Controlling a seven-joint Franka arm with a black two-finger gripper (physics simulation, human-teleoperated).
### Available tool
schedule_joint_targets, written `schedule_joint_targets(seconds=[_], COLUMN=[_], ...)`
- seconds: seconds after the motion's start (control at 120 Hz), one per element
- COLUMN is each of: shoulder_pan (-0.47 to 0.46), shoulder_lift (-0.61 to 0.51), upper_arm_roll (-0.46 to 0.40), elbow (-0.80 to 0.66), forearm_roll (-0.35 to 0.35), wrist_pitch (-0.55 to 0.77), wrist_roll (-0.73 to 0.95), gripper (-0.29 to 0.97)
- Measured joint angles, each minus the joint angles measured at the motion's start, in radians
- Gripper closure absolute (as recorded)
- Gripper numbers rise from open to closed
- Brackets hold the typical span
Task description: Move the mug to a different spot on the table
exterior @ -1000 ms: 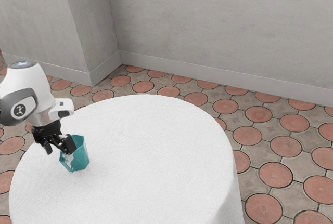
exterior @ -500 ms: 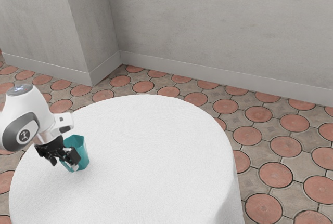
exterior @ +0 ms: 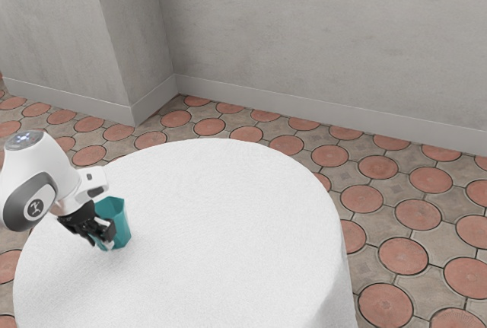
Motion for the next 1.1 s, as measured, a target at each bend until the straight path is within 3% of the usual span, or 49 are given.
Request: schedule_joint_targets(seconds=[0.525, 0.8, 0.925, 1.1], shoulder_pan=[-0.011, -0.191, -0.23, -0.271], shoulder_lift=[-0.047, -0.054, -0.046, 0.069], upper_arm_roll=[-0.001, -0.003, -0.003, -0.004], elbow=[-0.016, -0.015, -0.012, 0.024], forearm_roll=[0.005, 0.008, 0.008, 0.001], wrist_pitch=[0.075, 0.104, 0.134, 0.195], wrist_roll=[-0.007, -0.009, -0.013, -0.022], gripper=[0.54, 0.59, 0.61, 0.59])
